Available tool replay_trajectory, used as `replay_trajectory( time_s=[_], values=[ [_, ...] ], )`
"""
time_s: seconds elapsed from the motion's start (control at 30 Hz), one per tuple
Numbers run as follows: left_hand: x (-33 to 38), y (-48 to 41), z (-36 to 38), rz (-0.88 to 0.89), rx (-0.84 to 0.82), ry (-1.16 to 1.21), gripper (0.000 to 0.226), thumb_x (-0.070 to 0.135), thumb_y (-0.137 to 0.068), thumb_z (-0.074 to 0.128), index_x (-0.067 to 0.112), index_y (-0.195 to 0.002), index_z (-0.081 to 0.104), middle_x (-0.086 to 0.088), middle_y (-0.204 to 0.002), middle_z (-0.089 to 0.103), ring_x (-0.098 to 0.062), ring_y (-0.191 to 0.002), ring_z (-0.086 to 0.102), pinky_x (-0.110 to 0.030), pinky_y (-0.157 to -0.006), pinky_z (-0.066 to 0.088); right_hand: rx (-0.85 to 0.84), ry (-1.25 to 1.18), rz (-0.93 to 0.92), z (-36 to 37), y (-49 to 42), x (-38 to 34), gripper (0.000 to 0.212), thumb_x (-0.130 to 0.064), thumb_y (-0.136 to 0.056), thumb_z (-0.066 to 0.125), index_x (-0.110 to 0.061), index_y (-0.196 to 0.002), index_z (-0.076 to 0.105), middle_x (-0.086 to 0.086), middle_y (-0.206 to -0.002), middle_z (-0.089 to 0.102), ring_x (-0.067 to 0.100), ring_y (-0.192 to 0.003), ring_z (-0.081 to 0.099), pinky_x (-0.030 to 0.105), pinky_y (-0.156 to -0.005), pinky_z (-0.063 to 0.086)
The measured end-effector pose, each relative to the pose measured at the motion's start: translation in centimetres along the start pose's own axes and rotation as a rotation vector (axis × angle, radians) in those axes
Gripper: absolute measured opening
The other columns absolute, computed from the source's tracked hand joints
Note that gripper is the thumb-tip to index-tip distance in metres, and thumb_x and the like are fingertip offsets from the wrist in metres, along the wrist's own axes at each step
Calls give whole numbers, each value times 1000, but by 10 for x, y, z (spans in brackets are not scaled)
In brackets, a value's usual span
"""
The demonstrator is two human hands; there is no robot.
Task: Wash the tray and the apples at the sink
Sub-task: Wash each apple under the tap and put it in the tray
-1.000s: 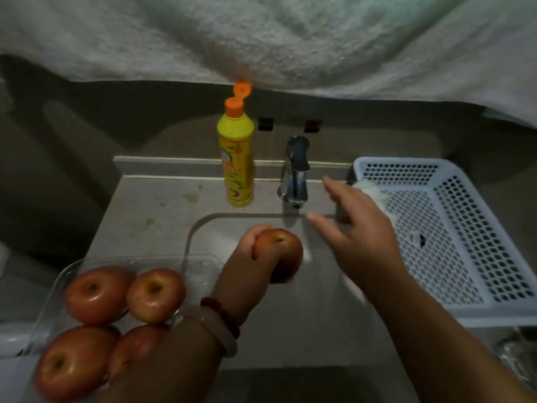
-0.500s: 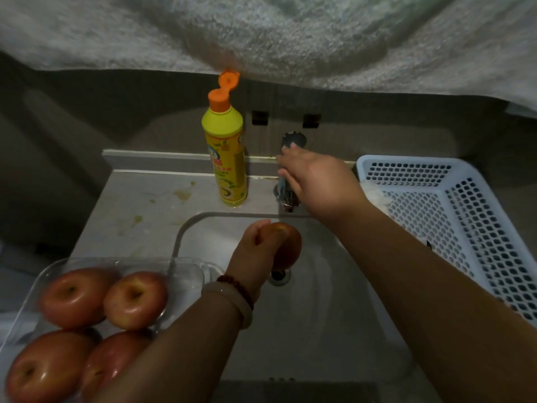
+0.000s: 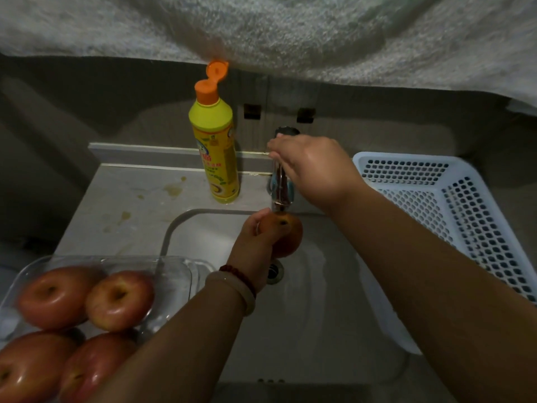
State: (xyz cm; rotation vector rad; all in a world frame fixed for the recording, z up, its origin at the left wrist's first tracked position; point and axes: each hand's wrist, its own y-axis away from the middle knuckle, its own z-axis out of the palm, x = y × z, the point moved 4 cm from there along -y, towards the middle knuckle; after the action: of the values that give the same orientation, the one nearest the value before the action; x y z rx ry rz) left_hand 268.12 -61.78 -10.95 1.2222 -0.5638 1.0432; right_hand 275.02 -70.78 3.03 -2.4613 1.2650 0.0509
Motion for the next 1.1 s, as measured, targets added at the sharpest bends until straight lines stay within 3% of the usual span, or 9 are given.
replay_trajectory(
  time_s=[0.2,0.3,0.37,0.43,0.53,0.77,1.0,1.1],
  values=[
    [0,-8,-1,-8,-32,39,47,13,-80,71,19,-124,56,-9,-115,66,-26,-104,64,-43,-87,54,-11,-11,19,-3,-5,2,30,-21,-100,46,-8,-118,65,16,-114,67,34,-105,63,44,-89,50],
    [4,-9,2,4,-78,64,32,4,-88,59,15,-119,60,-5,-100,71,-19,-90,69,-37,-79,56,-3,-15,33,-3,-7,4,35,-26,-98,42,-9,-117,66,14,-110,68,33,-100,63,38,-85,47],
    [5,-8,3,-13,-89,85,26,5,-89,58,16,-113,63,-5,-94,72,-20,-87,70,-36,-73,57,0,-23,39,-2,-6,5,38,-28,-97,40,-9,-117,67,13,-110,69,32,-101,64,36,-84,47],
    [4,-8,3,-66,-57,93,29,11,-88,59,19,-116,62,-7,-104,71,-24,-96,67,-34,-69,55,32,-48,29,-1,-5,4,36,-25,-96,44,-7,-114,68,15,-110,70,32,-105,65,39,-87,49],
    [1,-10,2,-109,-32,106,32,19,-89,59,25,-119,60,-6,-116,67,-26,-106,62,-36,-73,53,126,-67,1,0,-2,3,30,-18,-93,53,-1,-110,69,20,-109,70,33,-108,65,47,-90,54],
    [4,-5,4,-123,-18,122,32,16,-89,57,23,-120,59,-7,-113,66,-27,-104,62,-35,-72,53,177,-72,-24,7,3,8,34,-2,-85,57,1,-118,66,22,-119,65,36,-113,62,54,-92,52],
    [8,0,5,-116,-13,120,32,22,-89,57,25,-121,60,-8,-118,65,-29,-109,61,-37,-76,53,123,-77,3,7,4,5,36,-4,-86,55,2,-121,64,21,-122,64,35,-117,60,51,-99,48],
    [9,2,5,-133,3,144,21,25,-90,56,26,-110,63,-6,-110,65,-26,-100,61,-37,-78,52,168,-77,47,2,10,2,41,-16,-89,59,1,-127,59,19,-129,60,32,-122,57,45,-102,47]
  ],
)
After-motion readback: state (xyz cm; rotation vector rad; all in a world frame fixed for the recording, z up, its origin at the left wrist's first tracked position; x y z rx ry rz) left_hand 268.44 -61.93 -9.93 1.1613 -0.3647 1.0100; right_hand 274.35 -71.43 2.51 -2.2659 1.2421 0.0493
